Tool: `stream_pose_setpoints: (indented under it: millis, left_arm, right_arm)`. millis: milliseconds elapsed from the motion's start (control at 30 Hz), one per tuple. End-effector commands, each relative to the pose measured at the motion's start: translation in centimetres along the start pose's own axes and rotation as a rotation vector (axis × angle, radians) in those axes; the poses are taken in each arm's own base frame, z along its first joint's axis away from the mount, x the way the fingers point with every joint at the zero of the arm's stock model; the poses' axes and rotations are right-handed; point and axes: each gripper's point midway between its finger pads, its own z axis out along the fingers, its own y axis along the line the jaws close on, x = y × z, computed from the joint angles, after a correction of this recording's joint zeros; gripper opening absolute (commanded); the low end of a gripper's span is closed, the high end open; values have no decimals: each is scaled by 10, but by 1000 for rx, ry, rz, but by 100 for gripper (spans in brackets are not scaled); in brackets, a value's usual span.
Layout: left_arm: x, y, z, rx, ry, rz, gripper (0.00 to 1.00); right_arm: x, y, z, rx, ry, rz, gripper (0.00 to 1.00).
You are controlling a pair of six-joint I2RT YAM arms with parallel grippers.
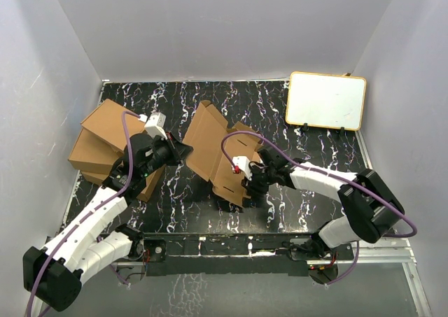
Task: Fold the paper box
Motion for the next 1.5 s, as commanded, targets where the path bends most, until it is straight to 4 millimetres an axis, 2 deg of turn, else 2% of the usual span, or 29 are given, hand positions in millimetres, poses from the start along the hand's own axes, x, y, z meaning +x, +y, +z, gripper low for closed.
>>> stream_pose_setpoints:
  millis: [0,133,300,400,533,633,800,900,1100,1467]
  left_arm:
    - [-10,-9,-2,24,-20,21,0]
    - [-9,-6,-2,7,-20,21,0]
    - [-9,-4,0,-5,-12,5,0]
    - [-11,-6,1,-3,-15,-14,0]
    - [-12,-9,3,-1,-8,-43,0]
    - [-14,-11,3,3,-12,-58,0]
    - [-21,-16,4,8,-28,-92,0]
    - [-22,-16,5,-3,-25,-124,0]
    - [-24,-17,9,-2,-41,-183,0]
    - [-28,-7,13,-90,-54,-294,0]
  right_arm:
    - [-18,-22,-2,67,-27,-8,37]
    - [-23,-21,-11,25,-52,31,58]
    - [-41,-15,-36,-56,-158,30,67]
    - [-55,-11,-49,-76,-192,-22,68]
    - [-84,-5,-71,-125,-235,-98,68]
    - [-118,-3,-90,-167,-304,-146,68]
    - [-158,9,-109,-274,-414,-146,68]
    - [-170,17,-110,-314,-443,-136,67]
    - [-176,21,-96,-325,-433,-63,66]
    - [-166,16,-81,-284,-437,66,66]
